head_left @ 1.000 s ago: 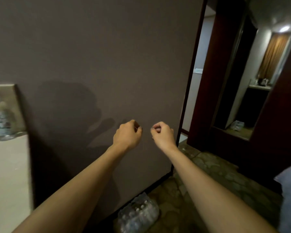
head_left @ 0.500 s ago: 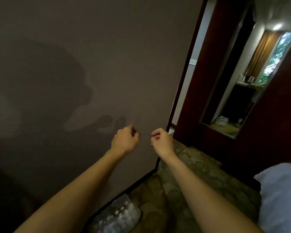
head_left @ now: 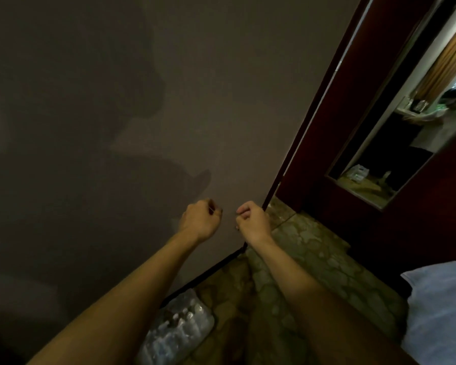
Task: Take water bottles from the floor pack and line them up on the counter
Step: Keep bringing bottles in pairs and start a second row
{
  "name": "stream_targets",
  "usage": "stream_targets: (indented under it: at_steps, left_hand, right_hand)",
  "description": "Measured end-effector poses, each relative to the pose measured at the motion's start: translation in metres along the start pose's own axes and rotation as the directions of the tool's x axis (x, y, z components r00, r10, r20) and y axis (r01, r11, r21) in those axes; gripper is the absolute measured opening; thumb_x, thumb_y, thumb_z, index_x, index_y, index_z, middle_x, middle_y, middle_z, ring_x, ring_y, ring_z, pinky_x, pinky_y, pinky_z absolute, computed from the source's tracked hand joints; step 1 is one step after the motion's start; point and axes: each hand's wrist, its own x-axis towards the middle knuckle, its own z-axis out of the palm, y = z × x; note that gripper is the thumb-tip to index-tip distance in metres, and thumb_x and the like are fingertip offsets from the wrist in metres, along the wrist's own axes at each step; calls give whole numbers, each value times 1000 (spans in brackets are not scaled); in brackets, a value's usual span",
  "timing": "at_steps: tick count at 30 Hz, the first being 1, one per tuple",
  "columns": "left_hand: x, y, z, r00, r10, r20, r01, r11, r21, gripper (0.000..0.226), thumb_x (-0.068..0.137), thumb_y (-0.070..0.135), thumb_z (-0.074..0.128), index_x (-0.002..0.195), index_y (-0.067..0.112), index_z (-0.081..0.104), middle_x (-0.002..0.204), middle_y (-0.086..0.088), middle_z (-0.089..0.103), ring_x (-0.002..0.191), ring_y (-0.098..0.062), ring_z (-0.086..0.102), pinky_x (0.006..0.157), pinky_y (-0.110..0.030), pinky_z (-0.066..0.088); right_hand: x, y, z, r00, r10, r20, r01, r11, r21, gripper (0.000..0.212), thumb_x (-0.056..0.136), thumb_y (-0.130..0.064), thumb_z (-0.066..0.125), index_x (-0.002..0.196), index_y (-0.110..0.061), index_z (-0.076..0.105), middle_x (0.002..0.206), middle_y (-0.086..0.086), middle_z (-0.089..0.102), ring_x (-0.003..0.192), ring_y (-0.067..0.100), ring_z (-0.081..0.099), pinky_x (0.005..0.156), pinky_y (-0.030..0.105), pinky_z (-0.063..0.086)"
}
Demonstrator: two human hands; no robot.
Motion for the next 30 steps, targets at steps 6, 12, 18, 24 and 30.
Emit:
stream_targets:
  at_steps: [6,12,18,24,30]
  left_hand:
    - [23,-35,25,992,-118,34,119,993,-16,26,97,35,50,101,15,66,98,-8,67,91,-26,63,81,-37,54]
    - [35,-87,64,947,-313,79,315,949,-20,24,96,35,51,94,15,65,98,-9,67,93,-27,63,80,-32,49]
    - [40,-125,115,839,-524,149,535,843,-50,24,96,30,53,100,12,67,103,-9,70,90,-21,63,73,-25,43]
    - [31,-147,178,710,-678,189,703,696,-144,17,96,27,53,101,15,64,105,-11,69,92,-26,66,82,-36,55]
    - [19,-160,227,604,-769,211,797,579,-171,23,99,29,51,106,13,65,109,-14,68,99,-29,65,92,-44,53]
  right_hand:
    - [29,29,39,985,47,165,-46,999,-9,30,88,-7,59,69,-28,49,77,2,61,85,26,65,78,36,54]
    - [43,97,94,925,146,351,-152,988,-11,32,88,-2,56,65,-23,50,62,-2,52,76,25,59,78,41,54]
    - [73,154,115,822,230,521,-250,968,-33,28,91,-4,54,69,-21,52,72,0,57,80,23,60,70,31,51]
    - [87,202,141,648,321,691,-305,940,-152,28,92,-5,51,70,-23,49,89,9,59,82,23,59,74,34,53]
    - [78,235,153,470,409,782,-366,897,-248,14,98,-18,51,88,-27,54,88,-2,57,78,14,59,58,18,48]
